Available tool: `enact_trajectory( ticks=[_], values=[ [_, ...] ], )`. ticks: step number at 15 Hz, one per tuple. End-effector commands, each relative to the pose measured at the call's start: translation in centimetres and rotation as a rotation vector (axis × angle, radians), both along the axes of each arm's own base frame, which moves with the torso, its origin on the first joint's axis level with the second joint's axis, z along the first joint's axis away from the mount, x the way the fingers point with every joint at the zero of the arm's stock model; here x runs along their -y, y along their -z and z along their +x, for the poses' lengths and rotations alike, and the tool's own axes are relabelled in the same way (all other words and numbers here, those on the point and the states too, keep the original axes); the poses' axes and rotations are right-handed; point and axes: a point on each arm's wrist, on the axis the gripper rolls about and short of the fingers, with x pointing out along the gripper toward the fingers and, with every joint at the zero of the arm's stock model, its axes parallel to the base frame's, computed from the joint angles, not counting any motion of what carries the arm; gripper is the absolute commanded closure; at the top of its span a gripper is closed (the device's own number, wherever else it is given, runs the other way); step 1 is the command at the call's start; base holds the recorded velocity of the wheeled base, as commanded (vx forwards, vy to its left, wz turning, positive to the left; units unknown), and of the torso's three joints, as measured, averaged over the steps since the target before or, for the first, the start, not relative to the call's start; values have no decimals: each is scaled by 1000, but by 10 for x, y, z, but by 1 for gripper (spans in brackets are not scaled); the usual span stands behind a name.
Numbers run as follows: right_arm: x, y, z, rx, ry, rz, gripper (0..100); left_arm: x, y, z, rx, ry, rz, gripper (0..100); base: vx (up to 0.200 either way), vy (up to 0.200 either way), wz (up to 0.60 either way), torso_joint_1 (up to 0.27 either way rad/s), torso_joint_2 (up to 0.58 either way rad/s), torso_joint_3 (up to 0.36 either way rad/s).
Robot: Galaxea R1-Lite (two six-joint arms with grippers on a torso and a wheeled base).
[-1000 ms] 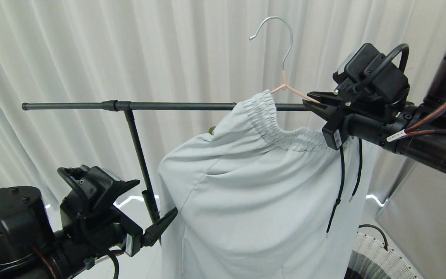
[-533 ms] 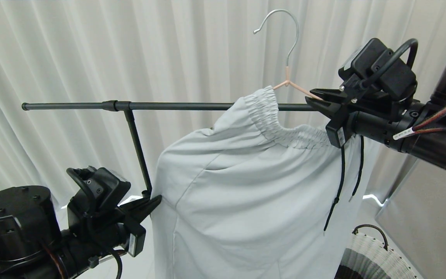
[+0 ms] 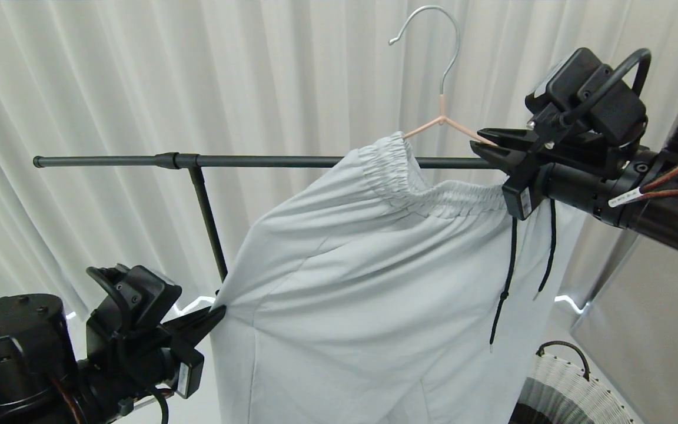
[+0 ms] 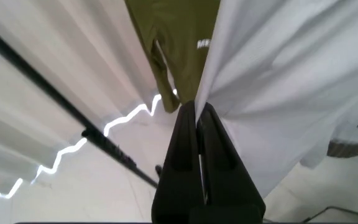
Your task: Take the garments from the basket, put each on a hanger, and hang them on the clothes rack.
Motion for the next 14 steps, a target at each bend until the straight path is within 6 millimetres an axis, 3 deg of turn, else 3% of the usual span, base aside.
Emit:
enact_trajectory(
  ticks=[1, 12, 13, 14],
  values=[
    [2, -2, -1, 5, 5, 4, 100, -3, 0, -2, 5, -15, -1, 100, 0, 0, 0, 0, 0, 0],
    [7, -5, 0, 15, 22, 12, 100, -14, -2, -13, 27, -49, -3, 100, 0, 0, 0, 0, 0, 0],
    [7, -5, 0, 15, 22, 12, 100, -13, -4, -13, 33, -48, -6, 0, 0, 0, 0, 0, 0, 0],
    [7, -5, 1, 13, 26, 11, 100, -13, -5, -12, 38, -49, -12, 0, 0, 0, 0, 0, 0, 0]
  ],
)
